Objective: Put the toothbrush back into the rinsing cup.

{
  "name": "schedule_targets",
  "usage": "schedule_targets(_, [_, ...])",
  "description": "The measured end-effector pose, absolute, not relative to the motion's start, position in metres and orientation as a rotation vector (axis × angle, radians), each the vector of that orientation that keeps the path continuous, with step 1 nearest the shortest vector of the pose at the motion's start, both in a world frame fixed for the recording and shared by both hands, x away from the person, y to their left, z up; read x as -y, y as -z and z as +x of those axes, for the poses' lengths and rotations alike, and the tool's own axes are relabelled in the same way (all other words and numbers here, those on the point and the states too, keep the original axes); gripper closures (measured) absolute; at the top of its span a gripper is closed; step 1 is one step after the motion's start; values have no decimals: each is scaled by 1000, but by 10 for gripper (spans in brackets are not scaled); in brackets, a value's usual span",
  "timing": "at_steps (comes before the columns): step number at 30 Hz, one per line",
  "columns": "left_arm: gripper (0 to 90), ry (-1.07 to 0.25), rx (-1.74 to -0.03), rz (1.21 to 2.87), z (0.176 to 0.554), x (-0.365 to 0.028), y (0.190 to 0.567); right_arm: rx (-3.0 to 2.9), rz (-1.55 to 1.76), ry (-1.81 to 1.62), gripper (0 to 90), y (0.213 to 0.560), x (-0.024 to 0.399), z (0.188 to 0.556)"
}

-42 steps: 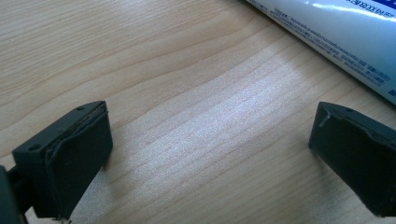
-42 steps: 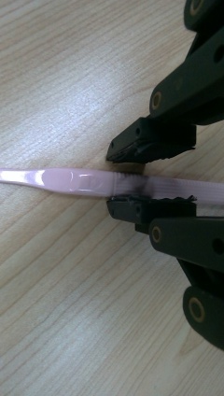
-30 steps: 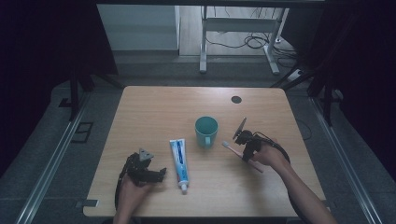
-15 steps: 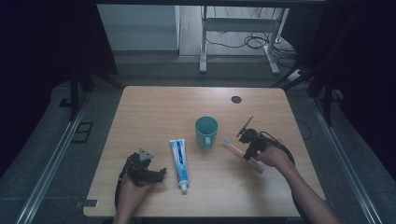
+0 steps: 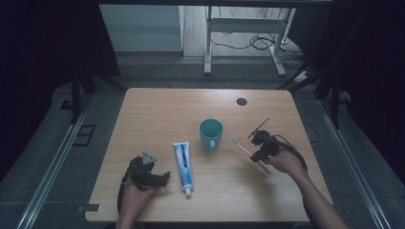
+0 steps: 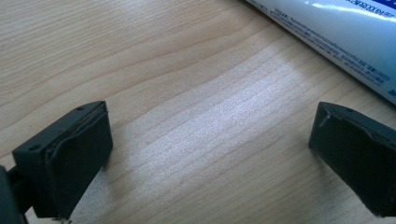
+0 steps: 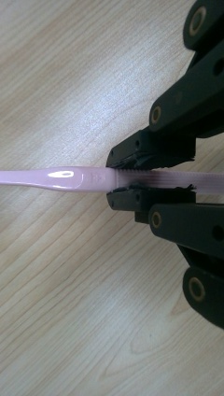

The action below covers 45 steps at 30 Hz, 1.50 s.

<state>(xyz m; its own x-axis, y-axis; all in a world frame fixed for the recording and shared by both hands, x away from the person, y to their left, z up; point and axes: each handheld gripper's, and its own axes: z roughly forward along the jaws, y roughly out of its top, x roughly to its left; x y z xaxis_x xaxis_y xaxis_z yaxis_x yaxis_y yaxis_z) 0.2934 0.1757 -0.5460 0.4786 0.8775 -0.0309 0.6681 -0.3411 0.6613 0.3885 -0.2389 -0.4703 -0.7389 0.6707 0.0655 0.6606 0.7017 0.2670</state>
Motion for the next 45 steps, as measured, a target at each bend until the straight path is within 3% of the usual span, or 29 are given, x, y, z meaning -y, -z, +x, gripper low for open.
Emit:
schedule_targets(24, [0, -444, -1272, 2115, 293, -176, 546, -2625, 1071, -831, 787, 442, 259, 371])
schedule_targets(45, [0, -446, -1268, 2120, 294, -176, 546, -2472, 958, -1098, 787, 425, 235, 370])
